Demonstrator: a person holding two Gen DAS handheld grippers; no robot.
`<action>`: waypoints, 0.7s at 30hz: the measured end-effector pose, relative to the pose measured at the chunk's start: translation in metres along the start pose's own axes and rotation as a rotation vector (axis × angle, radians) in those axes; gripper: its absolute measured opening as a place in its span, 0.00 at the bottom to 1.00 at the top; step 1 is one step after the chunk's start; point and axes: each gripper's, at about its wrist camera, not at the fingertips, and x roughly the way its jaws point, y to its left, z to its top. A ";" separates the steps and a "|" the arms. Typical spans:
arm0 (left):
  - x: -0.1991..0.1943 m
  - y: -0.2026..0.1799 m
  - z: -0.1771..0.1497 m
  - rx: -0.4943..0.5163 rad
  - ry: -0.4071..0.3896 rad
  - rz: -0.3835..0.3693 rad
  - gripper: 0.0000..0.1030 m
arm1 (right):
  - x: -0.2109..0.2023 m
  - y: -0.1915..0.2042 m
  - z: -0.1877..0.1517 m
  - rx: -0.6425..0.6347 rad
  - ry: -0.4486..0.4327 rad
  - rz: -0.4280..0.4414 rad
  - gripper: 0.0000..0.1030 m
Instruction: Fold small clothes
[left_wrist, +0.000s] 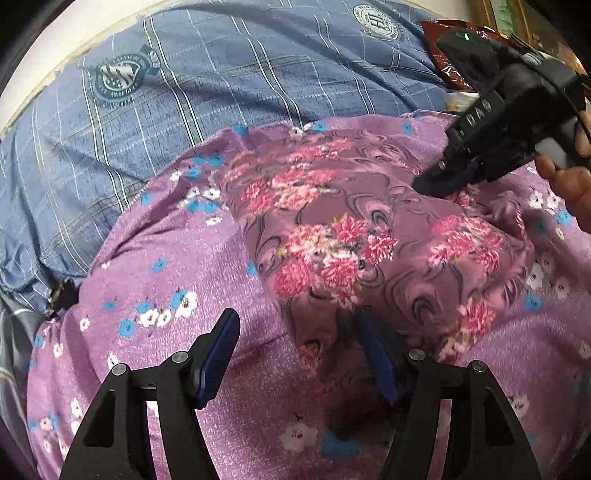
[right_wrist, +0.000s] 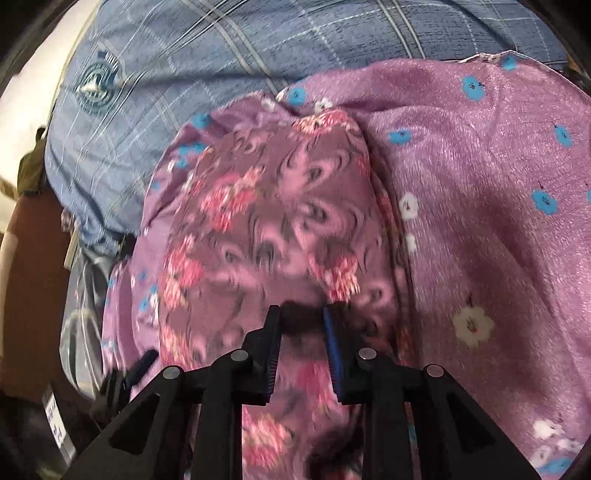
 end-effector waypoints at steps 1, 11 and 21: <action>0.001 0.002 -0.002 -0.012 0.007 -0.011 0.63 | 0.002 -0.002 -0.004 -0.001 0.016 -0.014 0.19; 0.004 0.033 -0.003 -0.080 0.023 -0.097 0.64 | -0.022 0.005 -0.076 -0.191 0.048 -0.167 0.21; -0.024 0.056 0.008 -0.229 -0.115 -0.083 0.66 | -0.075 0.027 -0.038 -0.088 -0.292 0.007 0.27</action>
